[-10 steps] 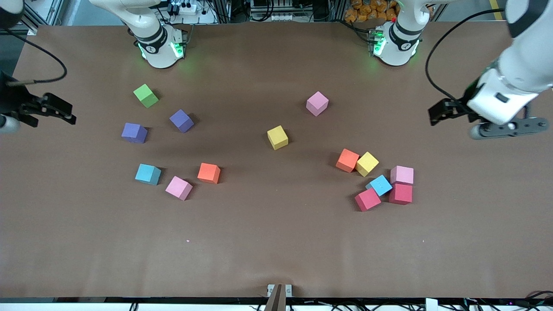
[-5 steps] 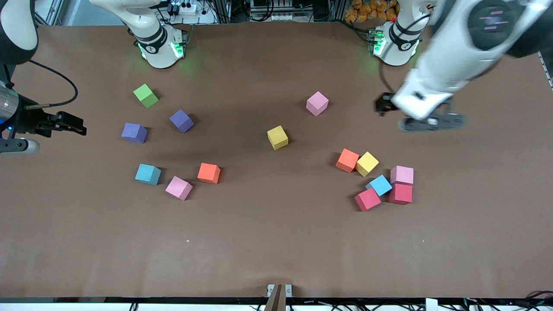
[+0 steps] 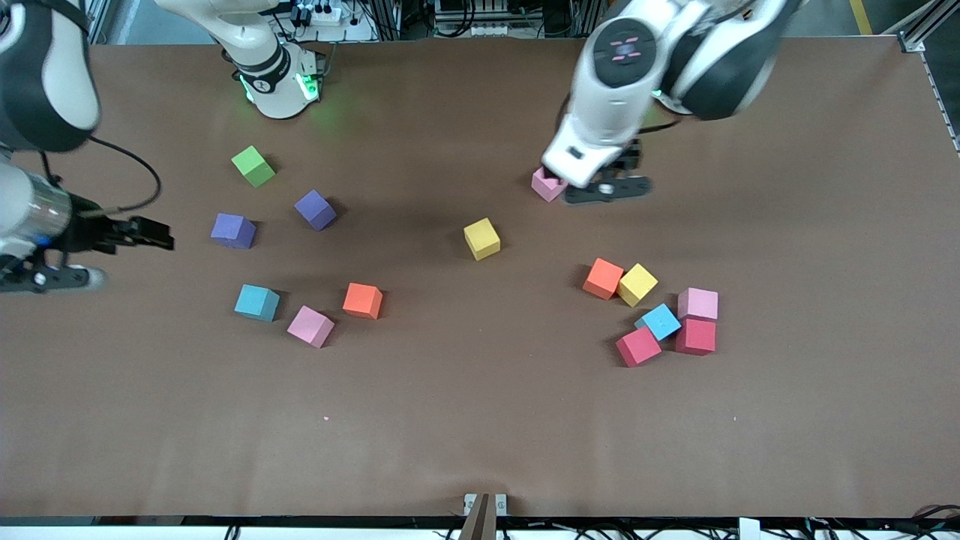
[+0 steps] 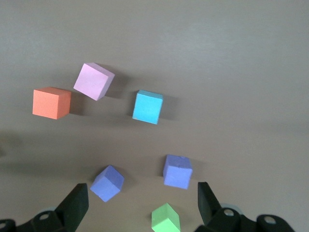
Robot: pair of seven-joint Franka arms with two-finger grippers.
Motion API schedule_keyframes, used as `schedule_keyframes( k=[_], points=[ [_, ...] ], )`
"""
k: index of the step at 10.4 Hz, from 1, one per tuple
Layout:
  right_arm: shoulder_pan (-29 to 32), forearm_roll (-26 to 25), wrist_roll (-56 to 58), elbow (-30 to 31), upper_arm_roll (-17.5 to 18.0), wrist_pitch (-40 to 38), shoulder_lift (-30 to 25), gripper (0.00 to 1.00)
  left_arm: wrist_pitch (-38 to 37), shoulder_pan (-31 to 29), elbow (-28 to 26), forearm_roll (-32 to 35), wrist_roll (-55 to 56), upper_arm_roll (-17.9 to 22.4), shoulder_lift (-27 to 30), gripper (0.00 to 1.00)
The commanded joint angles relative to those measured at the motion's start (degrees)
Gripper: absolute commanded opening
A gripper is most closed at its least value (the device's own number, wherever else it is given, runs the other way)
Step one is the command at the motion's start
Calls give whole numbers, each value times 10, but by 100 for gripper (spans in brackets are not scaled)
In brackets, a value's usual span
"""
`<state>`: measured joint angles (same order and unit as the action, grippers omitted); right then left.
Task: Form number 2 with 11 blocks
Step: 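Grasp the pink cube with the left gripper while the right gripper grasps orange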
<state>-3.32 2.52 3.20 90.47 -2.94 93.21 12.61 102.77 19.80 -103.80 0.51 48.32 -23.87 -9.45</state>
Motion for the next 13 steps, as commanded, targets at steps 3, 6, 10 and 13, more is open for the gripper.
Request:
schedule_keyframes(
  k=[3, 6, 10, 13],
  points=[
    [-97, 13, -171, 3, 0, 77, 85, 100, 116, 14, -80, -8, 141, -72, -39, 100],
    [-166, 13, -231, 71, 0, 186, 110, 100, 117, 9, -104, -6, 145, -80, -35, 100],
    [-236, 57, -234, 138, 0, 312, 152, 100, 197, -5, -205, -17, 188, -80, -10, 100],
    [-268, 46, -252, 138, -1, 348, 170, 100, 208, -35, -239, -47, 215, -81, -1, 100]
  ],
)
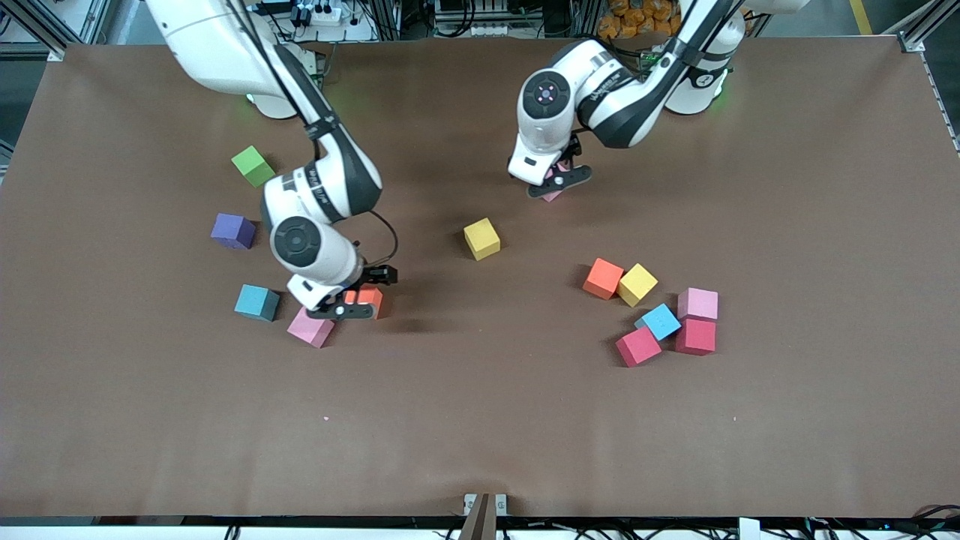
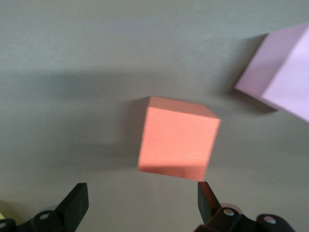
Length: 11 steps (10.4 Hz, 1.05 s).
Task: Form number 2 with 11 blocks
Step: 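Grasp the pink cube with the left gripper while the right gripper grasps orange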
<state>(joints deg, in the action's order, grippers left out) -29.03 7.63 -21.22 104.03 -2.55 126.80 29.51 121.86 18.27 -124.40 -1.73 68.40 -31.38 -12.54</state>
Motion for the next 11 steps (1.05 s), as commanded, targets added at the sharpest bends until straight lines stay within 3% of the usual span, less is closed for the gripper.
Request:
schedule_keyframes(
  k=[1, 6, 11],
  points=[
    [-11, -26, -7, 2, -5, 21, 3, 100, 20, -36, -37, -41, 37, -6, 30, 100],
    [1, -42, -1, 6, -9, -10, -9, 100, 144, -31, -121, -44, 92, -8, 26, 100],
    [35, -40, 43, -1, -11, -26, -11, 100, 188, -29, -135, -44, 105, -17, 1, 100]
  ],
)
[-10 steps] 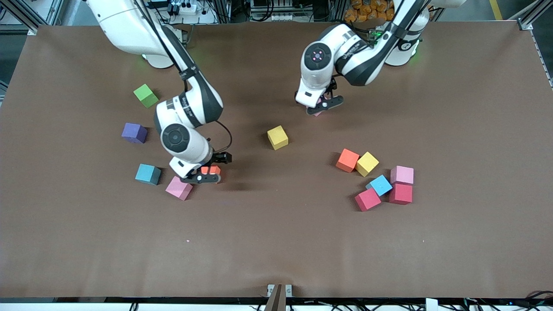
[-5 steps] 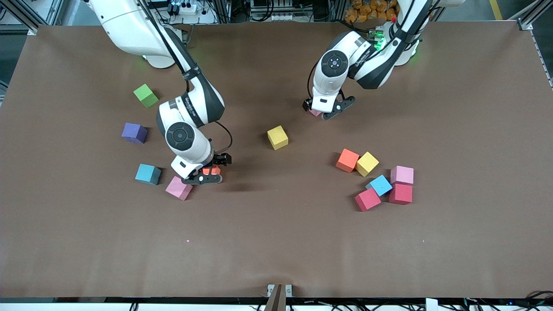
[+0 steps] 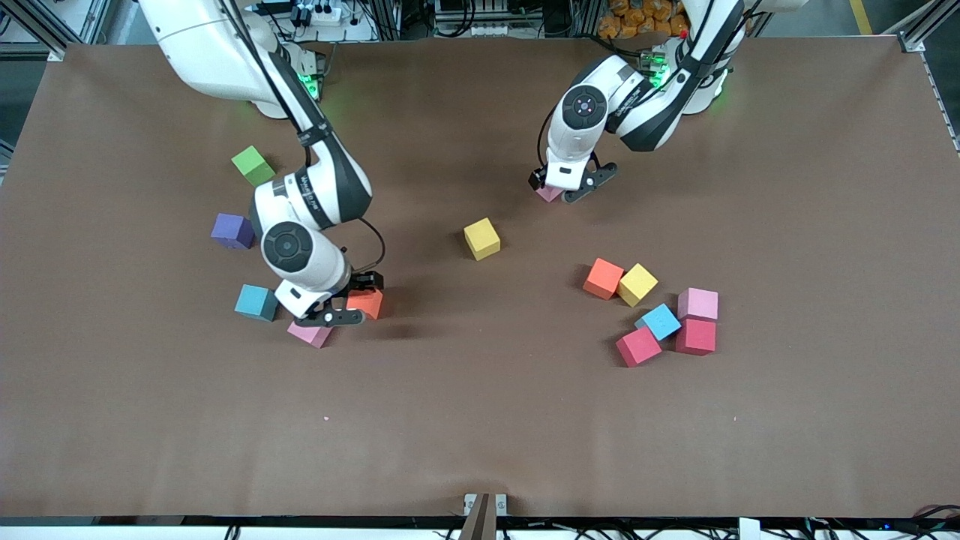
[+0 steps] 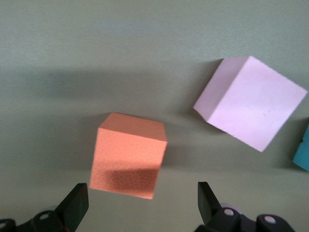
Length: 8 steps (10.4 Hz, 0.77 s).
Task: Form number 2 with 11 blocks
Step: 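Grasp the pink cube with the left gripper while the right gripper grasps orange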
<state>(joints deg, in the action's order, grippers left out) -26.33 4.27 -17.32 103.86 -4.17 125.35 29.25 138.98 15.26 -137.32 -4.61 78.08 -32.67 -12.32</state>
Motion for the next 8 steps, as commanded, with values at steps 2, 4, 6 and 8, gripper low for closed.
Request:
schedule_keyframes(
  k=[2, 4, 6, 8],
  points=[
    [29, 0, 26, 1, 7, -8, -9, 100, 24, -1, -4, -25, 10, -4, -9, 100],
    [35, 23, 35, -2, 9, -5, -4, 100, 38, 2, -6, -36, 13, -4, -15, 100],
    [35, 38, 29, -3, 8, 13, 2, 100, 43, 4, -6, -36, 25, -4, -26, 100],
    [25, 39, 17, -4, 9, 16, 13, 100, 43, 7, -8, -36, 30, -4, -31, 100]
  ],
)
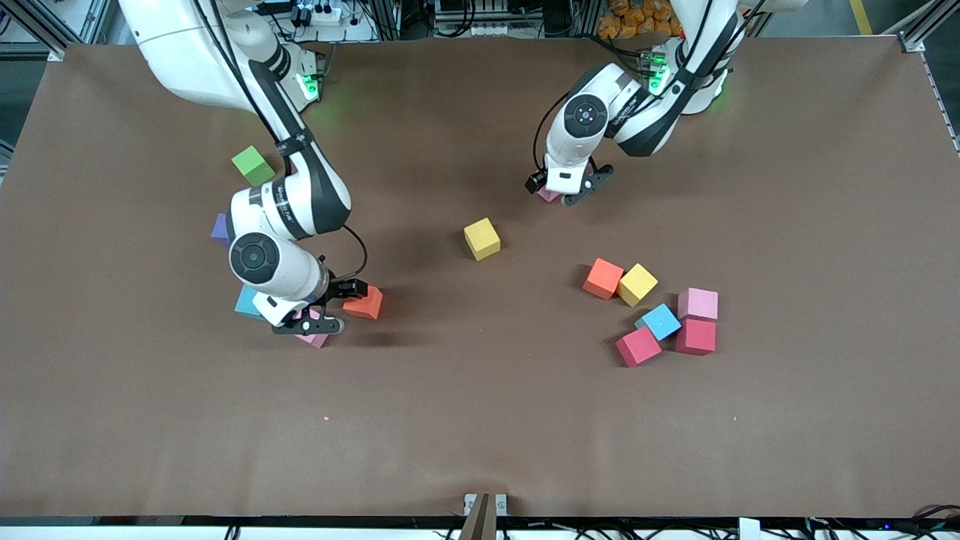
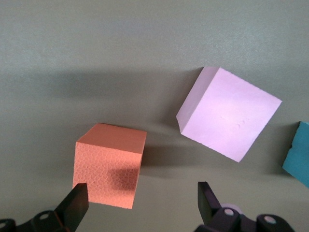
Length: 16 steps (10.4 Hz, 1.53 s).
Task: Form number 2 with 11 blocks
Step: 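Grasp the pink cube with the left gripper while the right gripper grasps orange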
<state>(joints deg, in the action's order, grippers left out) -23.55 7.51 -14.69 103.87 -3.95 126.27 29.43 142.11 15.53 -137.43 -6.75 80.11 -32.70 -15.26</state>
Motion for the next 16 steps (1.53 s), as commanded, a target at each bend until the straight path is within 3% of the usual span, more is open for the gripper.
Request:
schedule_keyframes(
  k=[1, 4, 5, 6, 7, 8, 10, 12, 16],
  points=[
    [-14, 7, -35, -4, 7, 21, 19, 100, 12, 5, -6, -13, 9, -3, -6, 100],
    [-26, 8, -56, -4, 7, 48, 45, 100, 18, 10, -6, -13, 8, -3, -19, 99],
    [-27, 7, -81, -5, 7, 49, 48, 100, 25, 11, -6, -13, 8, -3, -25, 83],
    [-39, 7, -103, -7, 6, 58, 53, 100, 27, 13, -6, -12, 6, -3, -26, 55],
    [-42, 7, -131, -7, 6, 62, 55, 100, 27, 14, -2, -10, -19, -3, -27, 35],
    [-39, 6, -158, -8, 6, 61, 54, 100, 27, 23, 7, -10, -58, -4, -27, 24],
    [-29, 4, -165, -8, 4, 61, 53, 100, 22, 53, 30, -12, -128, -3, -27, 15],
    [-18, -2, -160, -9, 4, 63, 53, 100, 9, 110, 70, -12, -151, 8, -35, 17],
    [-10, -8, -158, -12, 4, 72, 58, 100, -126, 282, 257, -6, -178, 123, -126, 17]
  ],
)
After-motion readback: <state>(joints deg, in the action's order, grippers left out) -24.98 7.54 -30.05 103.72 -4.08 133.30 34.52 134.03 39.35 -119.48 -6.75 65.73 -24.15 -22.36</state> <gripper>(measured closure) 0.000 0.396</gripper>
